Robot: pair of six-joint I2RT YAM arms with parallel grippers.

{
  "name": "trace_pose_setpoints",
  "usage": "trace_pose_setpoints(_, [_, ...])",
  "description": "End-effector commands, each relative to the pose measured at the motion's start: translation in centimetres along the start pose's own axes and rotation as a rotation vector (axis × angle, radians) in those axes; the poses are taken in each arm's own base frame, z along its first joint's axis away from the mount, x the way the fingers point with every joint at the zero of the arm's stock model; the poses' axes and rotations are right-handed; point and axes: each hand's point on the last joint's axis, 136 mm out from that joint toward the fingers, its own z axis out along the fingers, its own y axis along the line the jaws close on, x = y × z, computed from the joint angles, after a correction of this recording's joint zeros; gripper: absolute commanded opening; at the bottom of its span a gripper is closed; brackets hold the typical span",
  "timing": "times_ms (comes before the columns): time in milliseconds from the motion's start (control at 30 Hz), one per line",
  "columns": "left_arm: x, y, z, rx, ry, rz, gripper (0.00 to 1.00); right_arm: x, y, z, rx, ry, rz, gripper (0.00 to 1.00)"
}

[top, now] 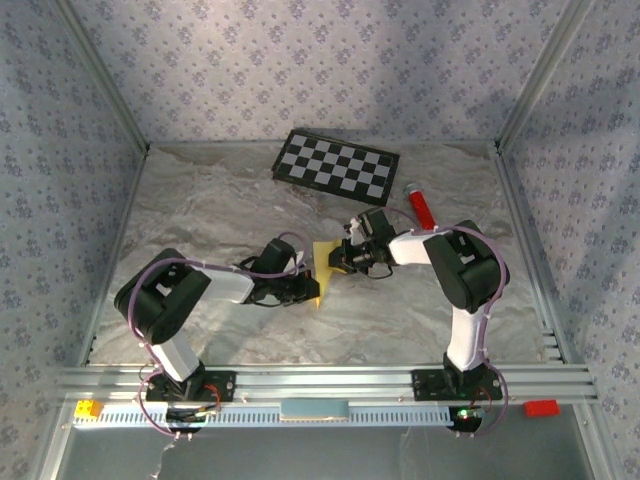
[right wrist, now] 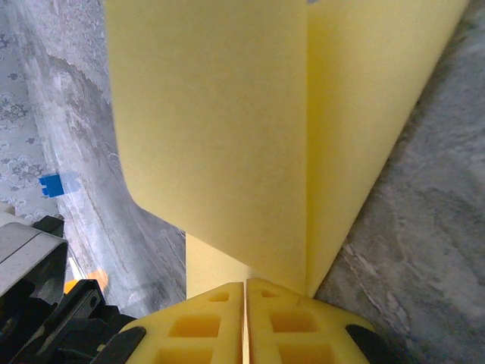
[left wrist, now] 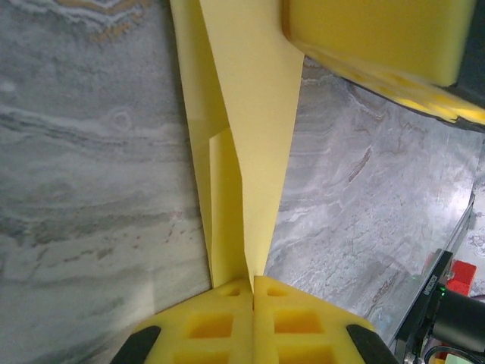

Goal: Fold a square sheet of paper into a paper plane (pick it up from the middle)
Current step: Fold the wing for the fifth time at the center of the table.

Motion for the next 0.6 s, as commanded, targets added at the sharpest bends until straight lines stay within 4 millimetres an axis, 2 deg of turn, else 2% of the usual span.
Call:
trace_pose_setpoints(0, [4.6,5.0,-0.3,-0.184,0.139,-0.085,0.07,2.4,-3.7,0.7,0.137,0.055,0.085,0.11])
trace_pose_setpoints(33, [4.7,5.1,-0.5,-0.193,0.134,-0.085,0.13,2.4,-3.6,0.7,0.137,0.055,0.084,0.11])
trace_pose_setpoints(133, [4.9,5.1,-0.8,-0.194,0.134,-0.075,0.16,2.4,-3.7,0.7,0.141,0.055,0.086,0.11])
trace_pose_setpoints(200, [5.1,5.1,-1.0,-0.198,0.146,-0.073,0.13,2.4,-3.7,0.7,0.142,0.055,0.085,0.11])
trace_pose_setpoints(367, [5.5,5.1,-0.9,-0.186,0.155,-0.067,0.0,2.4,-3.8,0.7,0.145,0.056,0.086,0.11])
trace_pose_setpoints(533, [5.7,4.9,-1.0,-0.179,0.156,-0.07,0.0,2.4,-4.0,0.8,0.15,0.057,0.09,0.11])
trace_pose_setpoints(567, [5.7,4.9,-1.1,-0.181,0.155,-0.069,0.04,2.4,-4.0,0.8,0.152,0.056,0.09,0.11])
